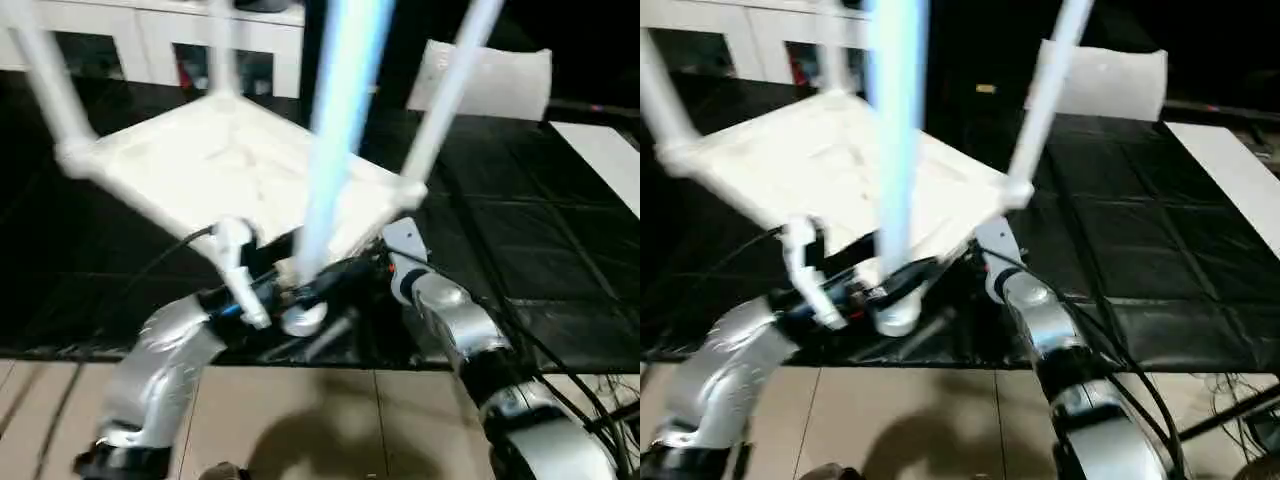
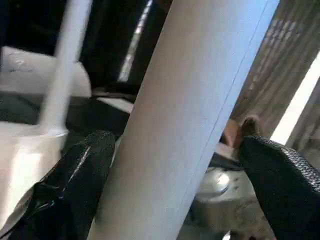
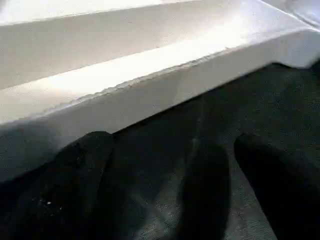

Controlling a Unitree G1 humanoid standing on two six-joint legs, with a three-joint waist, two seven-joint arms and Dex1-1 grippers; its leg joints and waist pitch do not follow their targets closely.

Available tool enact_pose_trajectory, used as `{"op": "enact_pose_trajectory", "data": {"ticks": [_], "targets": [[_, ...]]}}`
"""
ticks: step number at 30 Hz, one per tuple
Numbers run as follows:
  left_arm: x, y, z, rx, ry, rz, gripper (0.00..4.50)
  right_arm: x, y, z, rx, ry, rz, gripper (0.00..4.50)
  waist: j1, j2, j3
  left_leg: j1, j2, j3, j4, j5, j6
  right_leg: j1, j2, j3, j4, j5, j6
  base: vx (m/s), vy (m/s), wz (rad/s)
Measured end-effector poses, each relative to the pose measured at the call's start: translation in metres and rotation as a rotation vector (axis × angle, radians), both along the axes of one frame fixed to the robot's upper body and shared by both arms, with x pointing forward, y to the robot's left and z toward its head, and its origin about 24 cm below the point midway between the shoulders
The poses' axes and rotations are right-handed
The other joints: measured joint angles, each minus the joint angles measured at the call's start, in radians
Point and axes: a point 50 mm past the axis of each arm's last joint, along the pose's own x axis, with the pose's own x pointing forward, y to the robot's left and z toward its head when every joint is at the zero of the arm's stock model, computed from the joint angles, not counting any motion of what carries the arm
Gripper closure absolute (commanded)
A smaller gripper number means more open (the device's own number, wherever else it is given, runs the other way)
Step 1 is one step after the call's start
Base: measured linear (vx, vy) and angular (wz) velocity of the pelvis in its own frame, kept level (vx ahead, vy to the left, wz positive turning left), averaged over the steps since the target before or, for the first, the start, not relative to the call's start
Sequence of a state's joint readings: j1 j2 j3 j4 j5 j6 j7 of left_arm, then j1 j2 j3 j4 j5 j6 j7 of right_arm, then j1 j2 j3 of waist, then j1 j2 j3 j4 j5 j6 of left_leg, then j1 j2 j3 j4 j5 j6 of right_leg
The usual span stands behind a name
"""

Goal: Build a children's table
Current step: Rotate table base

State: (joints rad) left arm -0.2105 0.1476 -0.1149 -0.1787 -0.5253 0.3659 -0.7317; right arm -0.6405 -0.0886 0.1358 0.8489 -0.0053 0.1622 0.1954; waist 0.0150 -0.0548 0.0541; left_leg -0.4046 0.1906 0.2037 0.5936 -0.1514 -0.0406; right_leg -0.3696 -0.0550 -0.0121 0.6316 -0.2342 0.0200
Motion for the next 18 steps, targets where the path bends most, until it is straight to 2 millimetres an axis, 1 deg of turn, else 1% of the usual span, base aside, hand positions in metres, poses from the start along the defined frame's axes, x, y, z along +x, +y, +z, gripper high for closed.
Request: {"op": "enact_pose_trajectory", "data": {"ticks": [4,7,9,10,13,14,16,18], "targets": [[0.008,-0.017,0.013,-0.040,-0.067,-0.017,0.08,0.003,0.005,0.000,0.015,-0.009,-0.012,0.00,-0.009,0.000,0.000,-0.001,0.000,0.000,0.000,0.000,0.000,0.000,0.000,0.000,0.000,0.000,0.000,0.000,0.000,0.00],[0.013,-0.023,0.014,-0.039,-0.097,0.006,0.08,0.004,0.006,0.000,0.023,-0.022,-0.029,0.00,-0.010,0.000,0.000,-0.001,0.001,0.000,0.000,0.000,0.001,-0.001,0.000,0.000,0.000,0.000,0.000,0.000,0.000,0.00],[0.021,-0.026,0.014,-0.028,-0.128,0.040,0.08,0.005,0.003,0.001,0.026,-0.035,-0.046,0.00,-0.006,0.000,0.000,-0.001,0.001,0.000,0.001,0.001,0.002,0.000,0.000,-0.001,0.000,0.000,0.000,0.000,0.000,0.00],[0.031,-0.029,0.017,-0.022,-0.160,0.076,0.08,0.006,-0.001,0.002,0.030,-0.048,-0.064,0.00,-0.003,-0.001,0.001,-0.001,0.001,0.000,0.002,0.001,0.002,0.000,0.000,-0.001,0.001,0.001,0.000,0.000,0.000,0.00],[0.048,-0.032,0.025,0.028,-0.243,0.122,0.08,0.007,-0.005,0.003,0.045,-0.076,-0.080,0.00,0.002,-0.001,0.001,0.000,0.001,0.000,0.003,0.001,0.002,0.002,-0.001,-0.001,0.001,0.002,-0.001,0.000,0.000,0.00],[0.052,-0.032,0.026,0.046,-0.261,0.133,0.08,0.007,-0.007,0.004,0.049,-0.080,-0.084,0.00,0.006,-0.001,0.001,0.000,0.000,0.000,0.004,0.001,0.002,0.002,-0.001,-0.001,0.001,0.002,-0.001,0.000,0.000,0.00],[0.069,-0.038,0.026,0.120,-0.280,0.174,0.08,0.002,-0.019,0.002,0.059,-0.106,-0.103,0.00,0.022,-0.001,0.001,0.000,0.000,0.000,0.005,0.001,0.002,0.003,-0.002,-0.001,0.000,0.003,0.000,0.000,0.000,0.00],[0.080,-0.041,0.029,0.178,-0.308,0.207,0.08,-0.004,-0.026,-0.002,0.063,-0.116,-0.109,0.00,0.029,-0.001,0.001,0.001,-0.001,0.001,0.005,0.001,0.002,0.005,-0.003,-0.001,0.000,0.004,0.002,0.000,0.000,0.00]]}}
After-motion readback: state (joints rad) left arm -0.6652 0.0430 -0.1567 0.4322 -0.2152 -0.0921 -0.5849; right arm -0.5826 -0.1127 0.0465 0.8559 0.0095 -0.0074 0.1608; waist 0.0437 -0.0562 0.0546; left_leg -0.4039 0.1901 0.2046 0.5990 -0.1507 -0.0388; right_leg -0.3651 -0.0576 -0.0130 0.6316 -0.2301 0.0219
